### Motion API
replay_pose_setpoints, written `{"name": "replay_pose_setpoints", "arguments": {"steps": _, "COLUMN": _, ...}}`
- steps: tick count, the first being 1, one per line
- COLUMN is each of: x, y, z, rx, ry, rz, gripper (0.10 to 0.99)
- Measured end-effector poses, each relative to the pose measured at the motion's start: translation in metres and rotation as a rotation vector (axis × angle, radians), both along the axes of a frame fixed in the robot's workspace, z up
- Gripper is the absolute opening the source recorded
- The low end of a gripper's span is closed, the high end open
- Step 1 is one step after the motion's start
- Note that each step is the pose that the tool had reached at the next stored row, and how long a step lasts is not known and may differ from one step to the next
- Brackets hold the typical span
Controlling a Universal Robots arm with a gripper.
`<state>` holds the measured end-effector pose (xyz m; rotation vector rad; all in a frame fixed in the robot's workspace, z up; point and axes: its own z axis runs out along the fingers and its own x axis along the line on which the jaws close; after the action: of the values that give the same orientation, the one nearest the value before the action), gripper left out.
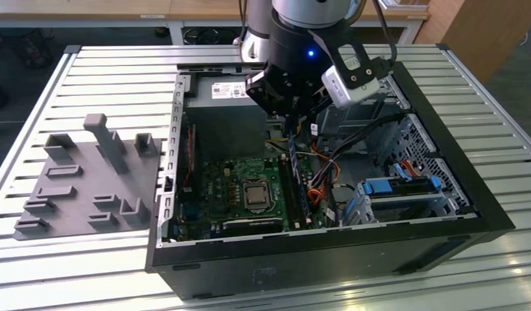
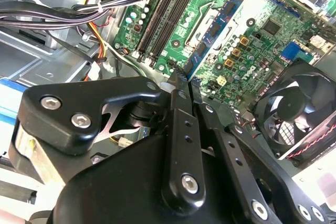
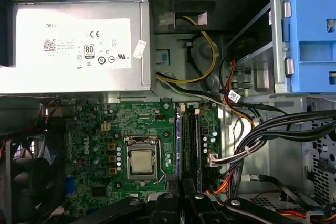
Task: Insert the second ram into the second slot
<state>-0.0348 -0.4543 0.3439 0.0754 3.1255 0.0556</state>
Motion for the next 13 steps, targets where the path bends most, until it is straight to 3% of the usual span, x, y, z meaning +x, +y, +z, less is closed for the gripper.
{"name": "replay_pose_setpoints", "arguments": {"steps": 13, "x": 0.0, "y": 0.0, "z": -0.0044, "rx": 0.0, "ry": 0.0, "rz": 0.0, "gripper": 0.137}}
